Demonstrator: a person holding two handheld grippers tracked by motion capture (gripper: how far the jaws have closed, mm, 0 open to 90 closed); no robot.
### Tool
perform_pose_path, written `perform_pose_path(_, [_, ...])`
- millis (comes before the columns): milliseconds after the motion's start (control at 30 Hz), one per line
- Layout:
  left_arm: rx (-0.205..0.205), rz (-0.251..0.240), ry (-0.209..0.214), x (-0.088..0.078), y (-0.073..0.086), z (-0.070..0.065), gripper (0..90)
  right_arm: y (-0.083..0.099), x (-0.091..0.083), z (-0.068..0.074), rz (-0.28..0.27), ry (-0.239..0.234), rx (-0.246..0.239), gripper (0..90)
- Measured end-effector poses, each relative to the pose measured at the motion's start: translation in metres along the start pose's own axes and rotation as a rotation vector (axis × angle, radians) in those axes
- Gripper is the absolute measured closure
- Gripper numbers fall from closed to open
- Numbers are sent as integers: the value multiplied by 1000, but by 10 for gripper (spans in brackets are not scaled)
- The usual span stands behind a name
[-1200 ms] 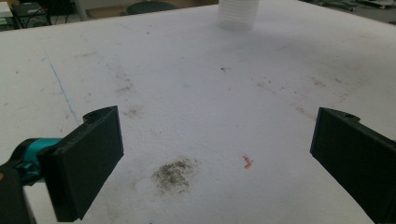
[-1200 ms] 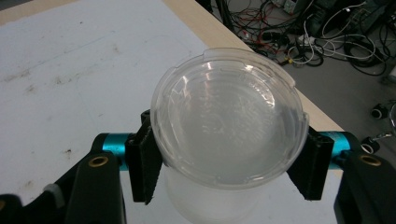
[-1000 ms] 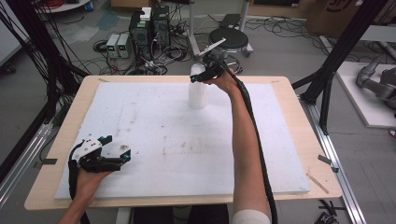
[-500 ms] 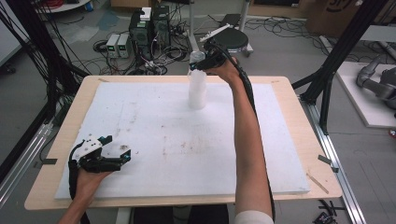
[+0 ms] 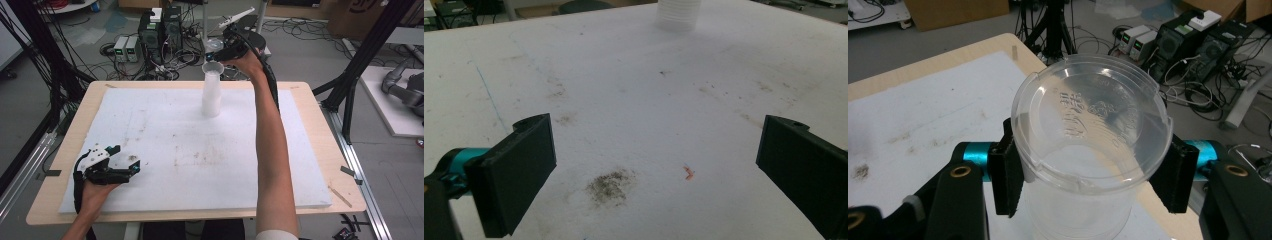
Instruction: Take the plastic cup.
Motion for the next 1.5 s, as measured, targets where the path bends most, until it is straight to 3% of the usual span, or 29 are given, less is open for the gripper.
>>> perform_pose_path(200, [-2,2,1,0,0,0,25,1,-10,4,-6,-12,-5,396])
perform_pose_path(433, [-5,9,4,1,0,0,25,8,-30,21,-36,-44,-24,396])
perform_pose_path(767, [-19,2,6,0,0,2,25,35,-66,67,-77,-148,-75,397])
perform_pose_path(1100, [-4,1,5,0,0,1,25,71,-69,107,-44,-221,-114,397])
perform_pose_path(1300, [-3,6,5,0,0,1,25,93,-70,117,-50,-273,-128,396])
perform_pose_path(1500, [-4,8,4,0,0,1,25,113,-71,124,-78,-294,-123,397])
Point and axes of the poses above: each handheld gripper's, and its own axes: x roughly forward along the jaws, y roughly out of its underside, z roughly to its left, the point moved 1 cm from there along x, roughly forward along the jaws, and after that the axes turned 7 degrees about x, right-handed, at the moved point
